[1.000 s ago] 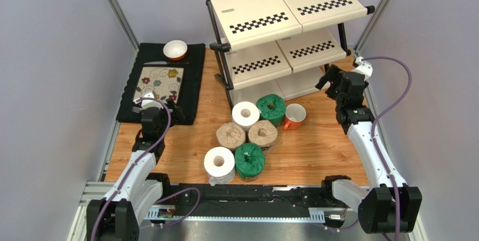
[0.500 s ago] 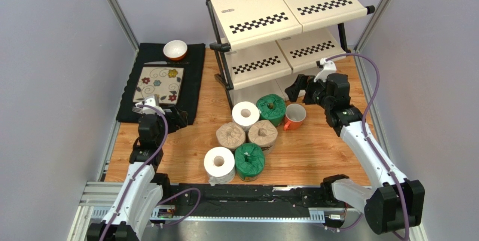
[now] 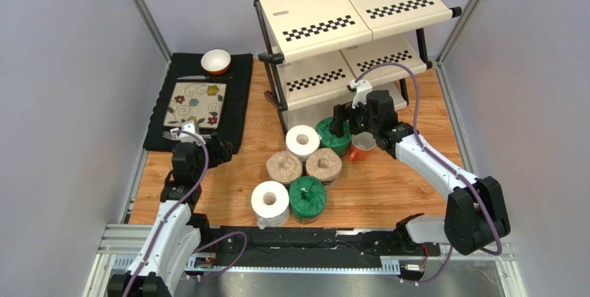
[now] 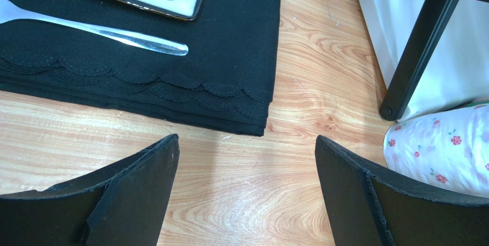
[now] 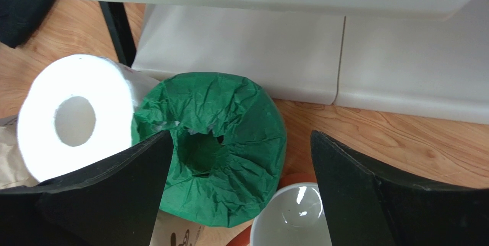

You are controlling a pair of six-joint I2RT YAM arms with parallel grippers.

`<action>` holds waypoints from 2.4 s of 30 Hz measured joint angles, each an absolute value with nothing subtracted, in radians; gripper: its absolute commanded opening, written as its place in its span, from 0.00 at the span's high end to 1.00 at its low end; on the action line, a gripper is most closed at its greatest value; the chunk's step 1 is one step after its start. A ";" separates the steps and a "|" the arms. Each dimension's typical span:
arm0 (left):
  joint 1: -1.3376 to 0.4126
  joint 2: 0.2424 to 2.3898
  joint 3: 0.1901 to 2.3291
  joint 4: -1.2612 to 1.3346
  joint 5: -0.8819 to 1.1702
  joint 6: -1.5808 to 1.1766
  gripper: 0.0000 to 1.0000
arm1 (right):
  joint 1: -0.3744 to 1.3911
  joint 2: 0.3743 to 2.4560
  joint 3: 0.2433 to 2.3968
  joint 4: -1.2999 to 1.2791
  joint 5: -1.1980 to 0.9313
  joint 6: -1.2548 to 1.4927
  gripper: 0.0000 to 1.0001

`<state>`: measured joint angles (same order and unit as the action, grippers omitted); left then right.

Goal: Place and organize the paper towels onto the shelf

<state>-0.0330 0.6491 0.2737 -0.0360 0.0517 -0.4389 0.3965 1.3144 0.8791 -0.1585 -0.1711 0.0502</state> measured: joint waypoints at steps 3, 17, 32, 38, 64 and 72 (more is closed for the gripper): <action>-0.033 0.651 0.274 -0.035 0.053 -0.439 0.05 | 0.396 1.325 0.881 -0.160 -0.147 0.035 0.08; -0.033 0.661 0.274 -0.035 0.070 -0.439 0.05 | 0.396 1.407 0.920 -0.199 -0.106 0.020 0.20; -0.033 0.665 0.274 -0.035 0.071 -0.439 0.06 | 0.437 1.497 0.967 -0.243 -0.087 -0.017 0.43; -0.033 0.665 0.274 -0.035 0.071 -0.439 0.06 | 0.447 1.502 0.974 -0.243 -0.071 -0.023 0.54; -0.033 0.661 0.274 -0.044 0.068 -0.436 0.06 | 0.450 1.042 0.944 -0.419 -0.071 0.085 0.65; -0.033 0.661 0.274 -0.050 0.067 -0.436 0.06 | 0.452 0.924 1.094 -0.534 0.057 0.154 0.74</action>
